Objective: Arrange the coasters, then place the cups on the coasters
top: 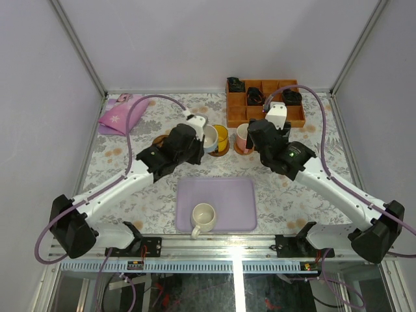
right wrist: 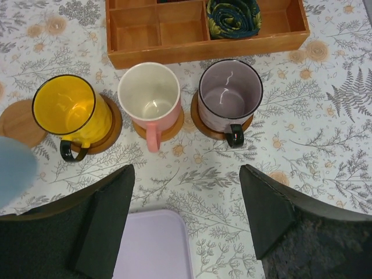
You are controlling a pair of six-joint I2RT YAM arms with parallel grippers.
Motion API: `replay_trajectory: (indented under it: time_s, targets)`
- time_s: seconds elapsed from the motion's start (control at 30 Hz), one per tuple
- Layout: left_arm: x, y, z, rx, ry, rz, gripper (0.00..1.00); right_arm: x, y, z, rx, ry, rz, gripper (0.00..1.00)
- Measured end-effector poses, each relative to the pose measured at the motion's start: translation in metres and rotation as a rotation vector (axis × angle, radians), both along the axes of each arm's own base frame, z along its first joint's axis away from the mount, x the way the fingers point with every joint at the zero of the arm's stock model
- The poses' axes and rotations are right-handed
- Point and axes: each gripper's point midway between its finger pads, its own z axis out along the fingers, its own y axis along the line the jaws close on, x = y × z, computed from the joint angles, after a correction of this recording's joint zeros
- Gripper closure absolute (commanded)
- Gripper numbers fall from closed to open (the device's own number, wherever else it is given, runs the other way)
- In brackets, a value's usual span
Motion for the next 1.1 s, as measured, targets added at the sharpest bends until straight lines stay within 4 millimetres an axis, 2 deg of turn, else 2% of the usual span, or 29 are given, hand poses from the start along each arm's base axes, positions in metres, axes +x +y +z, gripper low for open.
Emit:
replay_trajectory:
  time_s: [0.2,0.37,0.6,0.73,1.1]
  targets:
    - [0.048,0.046,-0.004,-0.02,0.025,0.258,1.0,0.012,-0.009,0.003,-0.011,-0.003,0.014,0.2]
    - [0.072,0.063,-0.03,-0.005,0.086,0.357,1.0,0.017,-0.009,0.005,-0.017,-0.004,0.042,0.22]
    - [0.097,0.068,-0.082,0.044,0.204,0.413,1.0,0.024,-0.004,-0.003,-0.006,0.021,0.076,0.23]
    - [0.107,0.067,-0.099,0.049,0.244,0.437,1.0,0.026,0.002,-0.014,-0.009,0.056,0.099,0.23]
    - [0.127,0.073,-0.1,0.0,0.26,0.508,1.0,0.025,0.009,-0.02,0.01,0.08,0.132,0.23]
